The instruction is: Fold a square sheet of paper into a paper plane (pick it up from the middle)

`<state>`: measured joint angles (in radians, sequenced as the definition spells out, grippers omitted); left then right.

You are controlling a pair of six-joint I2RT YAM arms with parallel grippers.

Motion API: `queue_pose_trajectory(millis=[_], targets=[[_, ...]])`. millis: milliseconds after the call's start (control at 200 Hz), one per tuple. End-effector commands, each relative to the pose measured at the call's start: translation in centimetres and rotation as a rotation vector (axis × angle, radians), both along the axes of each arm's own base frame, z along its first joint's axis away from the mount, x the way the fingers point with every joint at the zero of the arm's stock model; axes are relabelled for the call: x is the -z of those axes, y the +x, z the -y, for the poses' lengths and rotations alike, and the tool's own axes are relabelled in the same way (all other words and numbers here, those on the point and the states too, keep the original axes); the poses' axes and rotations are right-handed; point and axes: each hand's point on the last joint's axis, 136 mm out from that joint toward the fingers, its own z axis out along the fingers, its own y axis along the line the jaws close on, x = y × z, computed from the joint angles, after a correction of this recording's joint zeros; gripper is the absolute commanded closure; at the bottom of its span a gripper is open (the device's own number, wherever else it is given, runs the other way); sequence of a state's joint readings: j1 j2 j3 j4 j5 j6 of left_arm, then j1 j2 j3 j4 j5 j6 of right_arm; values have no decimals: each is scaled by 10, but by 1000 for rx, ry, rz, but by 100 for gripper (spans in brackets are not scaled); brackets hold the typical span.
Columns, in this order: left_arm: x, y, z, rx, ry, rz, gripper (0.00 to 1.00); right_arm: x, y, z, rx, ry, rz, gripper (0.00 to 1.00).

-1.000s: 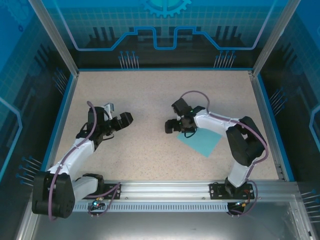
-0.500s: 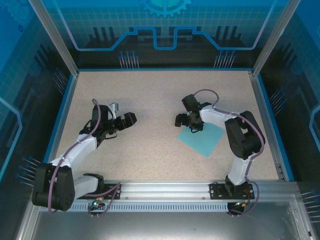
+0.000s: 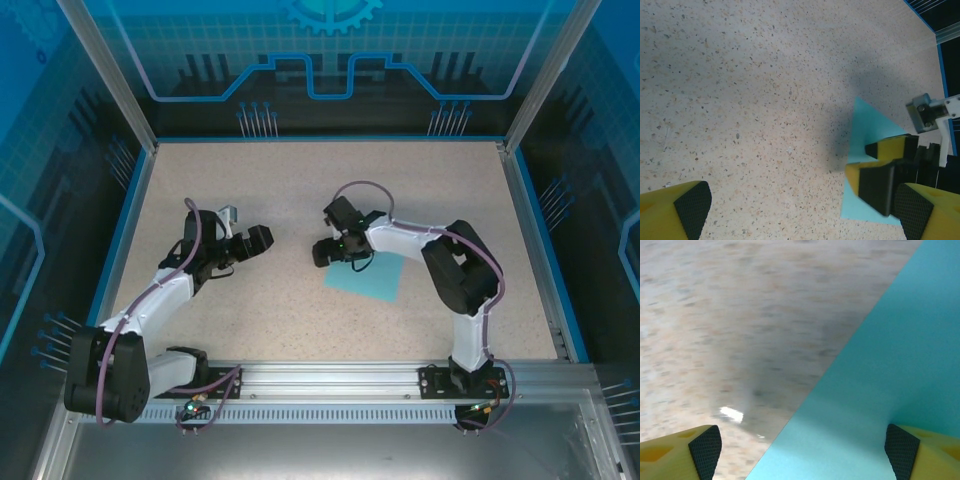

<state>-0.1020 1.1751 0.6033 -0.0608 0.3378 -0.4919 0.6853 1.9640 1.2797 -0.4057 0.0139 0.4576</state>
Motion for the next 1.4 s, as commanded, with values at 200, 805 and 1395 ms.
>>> queue_pose_trajectory(millis=[200,805,1395], targets=[[-11,-6,2,8,-2,18,1,-31,-25,-38,-162,50,30,13],[-11,-9,3,21,-5,17,2,-1,-81,-23,-27,70,-124,15],[-1,-15,25,112,-18,-9,2,-47,-53,42,81,-173,-2,5]])
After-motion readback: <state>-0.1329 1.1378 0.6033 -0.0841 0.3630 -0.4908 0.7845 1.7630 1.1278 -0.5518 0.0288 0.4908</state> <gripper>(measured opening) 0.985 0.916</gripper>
